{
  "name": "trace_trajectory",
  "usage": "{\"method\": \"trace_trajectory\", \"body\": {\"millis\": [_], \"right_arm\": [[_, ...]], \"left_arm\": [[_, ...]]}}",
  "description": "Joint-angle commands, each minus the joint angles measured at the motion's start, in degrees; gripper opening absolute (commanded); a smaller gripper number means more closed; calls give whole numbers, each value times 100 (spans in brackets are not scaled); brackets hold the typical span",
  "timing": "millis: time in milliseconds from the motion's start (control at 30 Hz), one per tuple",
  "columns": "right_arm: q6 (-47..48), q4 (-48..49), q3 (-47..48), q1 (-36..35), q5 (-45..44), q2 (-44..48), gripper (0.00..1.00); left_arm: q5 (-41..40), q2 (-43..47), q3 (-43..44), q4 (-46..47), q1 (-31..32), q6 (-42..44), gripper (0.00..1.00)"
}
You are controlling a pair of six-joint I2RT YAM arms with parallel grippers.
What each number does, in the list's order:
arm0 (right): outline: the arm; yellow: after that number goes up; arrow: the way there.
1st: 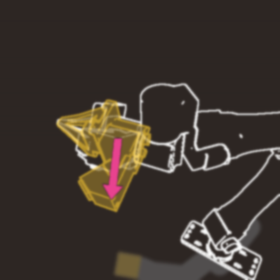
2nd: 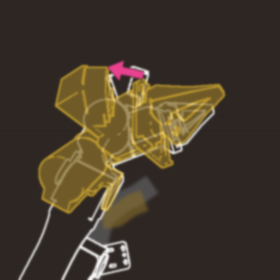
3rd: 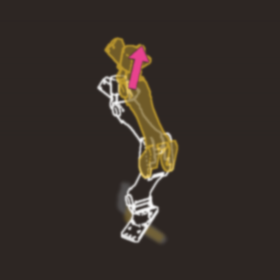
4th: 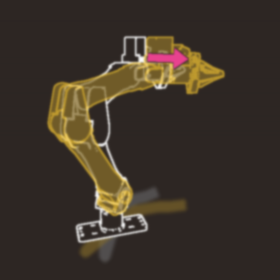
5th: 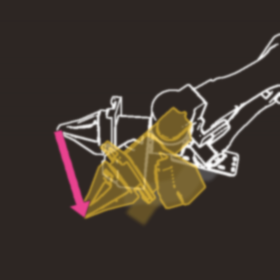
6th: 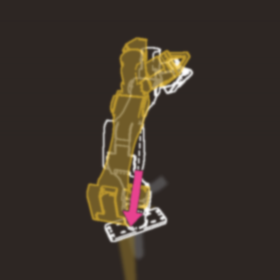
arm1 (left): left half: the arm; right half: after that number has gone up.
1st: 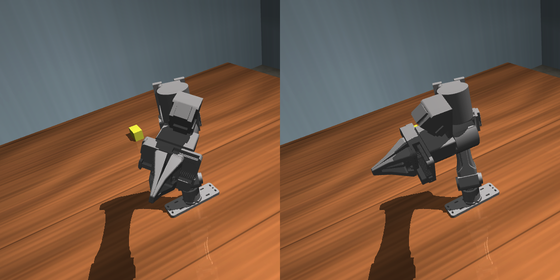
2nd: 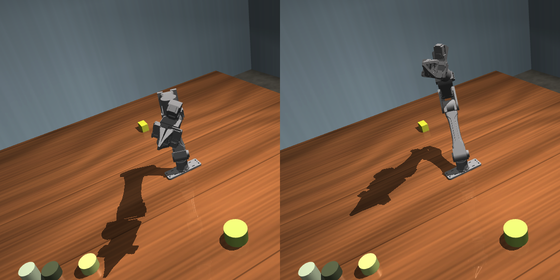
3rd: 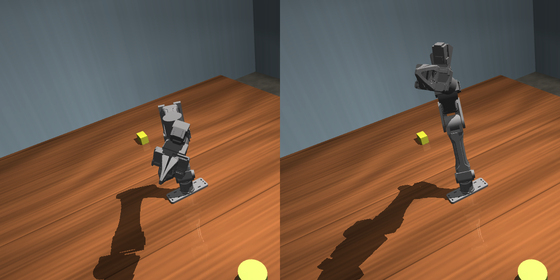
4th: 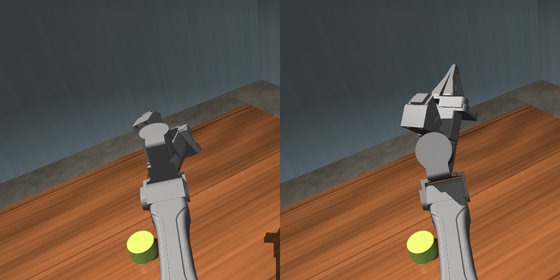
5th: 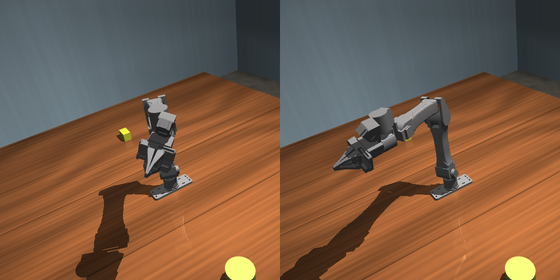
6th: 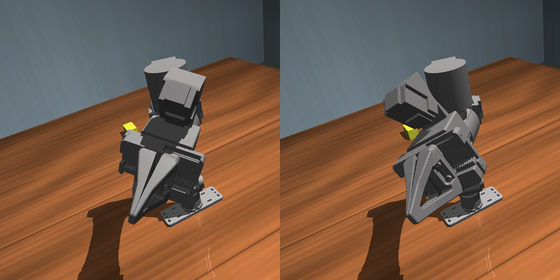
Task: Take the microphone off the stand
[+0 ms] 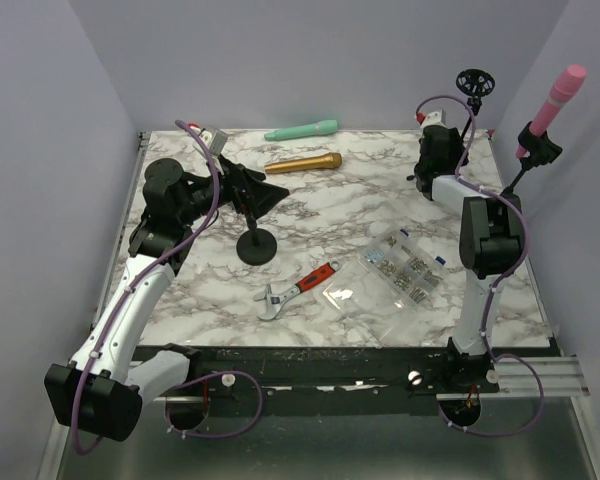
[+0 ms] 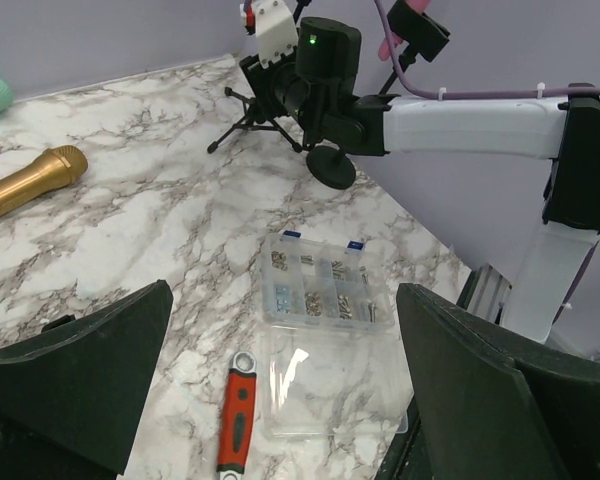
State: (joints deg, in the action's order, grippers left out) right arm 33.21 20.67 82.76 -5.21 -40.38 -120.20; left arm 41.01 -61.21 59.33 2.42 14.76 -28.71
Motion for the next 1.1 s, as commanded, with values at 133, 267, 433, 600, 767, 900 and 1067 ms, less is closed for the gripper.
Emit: {"method": "trace_trajectory", "body": {"millis": [133, 267, 433, 600, 767, 900, 1067], "right_arm": [[-1960, -1096, 120, -24, 503, 819, 72], [-2936, -1212, -75, 139, 965, 1103, 78], [-4044, -1429, 20, 368, 1491, 1080, 79], [-4570, -1592, 98, 667, 1988, 1007, 73], [-4805, -1002, -312, 953, 2710, 1095, 66], [-4806, -967, -288, 1012, 2854, 1012, 56], [-4827, -901, -296, 1068, 2879, 930, 51]], "left_arm": [[40, 17, 117, -15, 35, 54, 99], [50, 43, 113, -7, 35, 43, 99], [57, 30, 103, 11, 44, 23, 99], [43, 30, 109, -9, 44, 45, 99], [78, 21, 113, 8, 40, 24, 99], [69, 21, 115, 1, 44, 30, 99], [32, -4, 140, -59, 45, 34, 99]]}}
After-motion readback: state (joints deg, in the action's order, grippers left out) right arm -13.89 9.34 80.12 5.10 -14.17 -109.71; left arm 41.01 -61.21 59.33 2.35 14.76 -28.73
